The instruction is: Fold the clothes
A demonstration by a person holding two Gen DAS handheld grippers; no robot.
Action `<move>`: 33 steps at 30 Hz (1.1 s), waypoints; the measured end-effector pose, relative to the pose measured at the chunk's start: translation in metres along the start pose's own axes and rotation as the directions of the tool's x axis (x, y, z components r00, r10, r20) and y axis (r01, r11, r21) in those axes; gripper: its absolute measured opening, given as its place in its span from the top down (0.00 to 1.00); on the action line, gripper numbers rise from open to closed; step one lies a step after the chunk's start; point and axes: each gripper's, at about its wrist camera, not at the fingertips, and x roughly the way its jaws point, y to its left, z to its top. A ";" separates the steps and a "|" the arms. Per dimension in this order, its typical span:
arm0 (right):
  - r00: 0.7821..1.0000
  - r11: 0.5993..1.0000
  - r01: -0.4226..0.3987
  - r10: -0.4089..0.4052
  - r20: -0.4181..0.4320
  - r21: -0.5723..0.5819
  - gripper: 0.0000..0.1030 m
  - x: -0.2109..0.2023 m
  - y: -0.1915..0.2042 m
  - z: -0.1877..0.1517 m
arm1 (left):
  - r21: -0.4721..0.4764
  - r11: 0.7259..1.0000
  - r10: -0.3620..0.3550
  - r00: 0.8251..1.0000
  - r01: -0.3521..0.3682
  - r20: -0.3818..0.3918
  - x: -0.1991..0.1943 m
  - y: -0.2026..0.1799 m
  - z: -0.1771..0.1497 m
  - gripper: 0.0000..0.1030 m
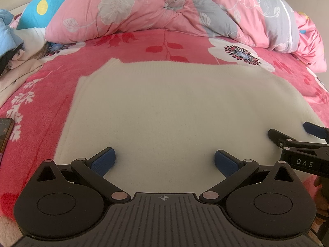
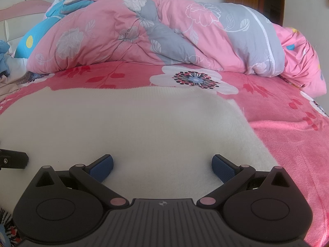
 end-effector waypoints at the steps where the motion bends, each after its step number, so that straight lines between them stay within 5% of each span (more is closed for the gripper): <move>1: 1.000 1.000 0.000 0.000 0.000 0.000 0.00 0.000 0.000 0.000 | 0.000 1.000 0.000 1.000 0.000 0.000 0.000 0.000 0.000 0.00; 23: 1.000 1.000 0.000 0.000 0.003 0.001 0.00 0.000 0.000 0.000 | 0.003 1.000 0.001 1.000 -0.001 0.010 -0.002 -0.001 -0.001 0.00; 33: 1.000 1.000 0.001 -0.001 0.005 0.002 0.00 0.000 0.001 -0.001 | 0.018 0.998 -0.054 0.996 0.053 0.064 -0.020 -0.007 0.004 0.00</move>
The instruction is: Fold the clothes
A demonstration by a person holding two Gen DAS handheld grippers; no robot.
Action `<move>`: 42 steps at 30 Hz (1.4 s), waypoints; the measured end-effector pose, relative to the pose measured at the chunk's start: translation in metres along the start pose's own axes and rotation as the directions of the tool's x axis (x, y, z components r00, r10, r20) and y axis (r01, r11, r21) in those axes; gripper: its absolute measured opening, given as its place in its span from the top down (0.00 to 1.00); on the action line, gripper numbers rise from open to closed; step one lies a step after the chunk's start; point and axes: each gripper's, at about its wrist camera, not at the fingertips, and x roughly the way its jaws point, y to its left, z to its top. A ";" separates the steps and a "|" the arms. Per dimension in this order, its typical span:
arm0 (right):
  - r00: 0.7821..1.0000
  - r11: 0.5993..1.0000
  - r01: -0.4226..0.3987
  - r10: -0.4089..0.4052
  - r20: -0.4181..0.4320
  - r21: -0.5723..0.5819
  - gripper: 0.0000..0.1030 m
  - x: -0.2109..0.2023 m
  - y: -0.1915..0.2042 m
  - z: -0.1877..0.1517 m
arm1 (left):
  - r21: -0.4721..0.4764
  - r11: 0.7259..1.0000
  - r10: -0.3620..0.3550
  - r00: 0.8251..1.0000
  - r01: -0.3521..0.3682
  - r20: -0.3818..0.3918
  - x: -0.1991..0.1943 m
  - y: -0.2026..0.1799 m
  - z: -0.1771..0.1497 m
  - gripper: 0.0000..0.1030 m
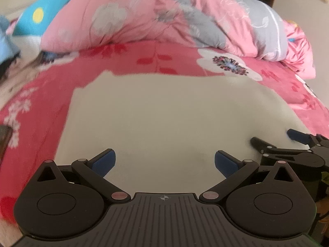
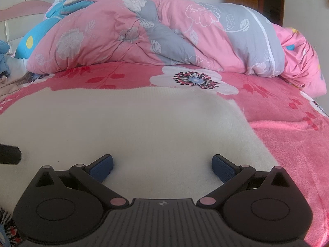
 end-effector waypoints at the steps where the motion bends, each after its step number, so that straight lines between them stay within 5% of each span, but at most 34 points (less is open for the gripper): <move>1: 1.000 1.000 0.000 0.000 0.000 0.000 0.00 0.000 0.000 0.000 | 0.013 1.000 0.002 1.000 -0.002 0.010 -0.001 -0.002 0.001 0.00; 13: 1.000 1.000 0.000 0.000 0.001 0.000 0.00 0.000 0.000 0.000 | 0.005 1.000 0.000 1.000 0.000 0.029 0.017 0.002 0.019 0.00; 18: 1.000 1.000 0.001 -0.001 0.001 -0.001 0.00 0.000 0.000 0.000 | -0.023 1.000 0.016 1.000 -0.016 -0.027 0.034 0.008 0.015 0.00; 42: 1.000 1.000 -0.010 0.010 0.009 0.005 0.00 -0.001 -0.002 -0.001 | -0.040 0.999 0.016 0.998 -0.018 -0.063 0.037 0.009 0.017 0.00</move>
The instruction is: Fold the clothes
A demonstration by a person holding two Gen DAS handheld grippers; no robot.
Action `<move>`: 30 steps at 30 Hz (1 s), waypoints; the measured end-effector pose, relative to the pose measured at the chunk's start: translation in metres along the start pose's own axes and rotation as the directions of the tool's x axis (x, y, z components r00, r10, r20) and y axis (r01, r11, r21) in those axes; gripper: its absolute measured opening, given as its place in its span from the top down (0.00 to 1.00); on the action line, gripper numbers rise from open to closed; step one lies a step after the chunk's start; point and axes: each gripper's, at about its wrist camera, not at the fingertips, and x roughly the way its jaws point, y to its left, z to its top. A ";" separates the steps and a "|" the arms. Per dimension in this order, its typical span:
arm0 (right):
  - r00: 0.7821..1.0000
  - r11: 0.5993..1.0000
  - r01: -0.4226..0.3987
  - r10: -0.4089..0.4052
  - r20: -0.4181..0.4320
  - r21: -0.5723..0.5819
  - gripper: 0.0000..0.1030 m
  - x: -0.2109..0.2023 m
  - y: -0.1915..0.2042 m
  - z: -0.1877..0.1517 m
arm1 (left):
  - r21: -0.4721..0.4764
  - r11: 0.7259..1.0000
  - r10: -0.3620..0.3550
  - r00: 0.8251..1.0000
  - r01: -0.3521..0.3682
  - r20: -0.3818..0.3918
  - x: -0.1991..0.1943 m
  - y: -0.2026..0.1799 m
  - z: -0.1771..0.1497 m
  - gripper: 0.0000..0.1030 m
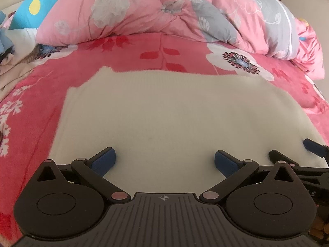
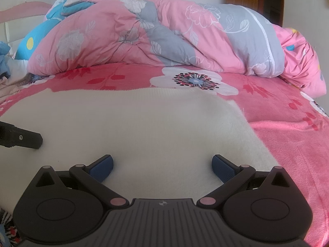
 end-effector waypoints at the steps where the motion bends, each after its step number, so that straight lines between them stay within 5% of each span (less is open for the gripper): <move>1: 1.000 1.000 -0.005 0.005 -0.004 0.002 0.00 -0.001 -0.001 0.001 | -0.001 1.000 0.000 1.000 0.000 -0.001 0.000 0.000 0.000 0.00; 15: 0.998 1.000 -0.024 0.024 0.058 -0.007 0.00 -0.002 0.002 0.040 | 0.000 1.000 0.000 1.000 0.000 -0.004 0.000 0.001 0.000 0.00; 22: 0.999 0.999 -0.028 0.029 -0.027 0.024 0.00 0.034 -0.001 0.033 | 0.003 1.000 0.005 1.000 -0.005 -0.004 0.000 0.000 0.000 0.00; 30: 0.999 0.999 -0.033 0.033 -0.024 0.011 0.00 0.036 -0.001 0.027 | 0.011 1.000 0.017 1.000 -0.017 -0.002 0.000 -0.004 -0.001 0.00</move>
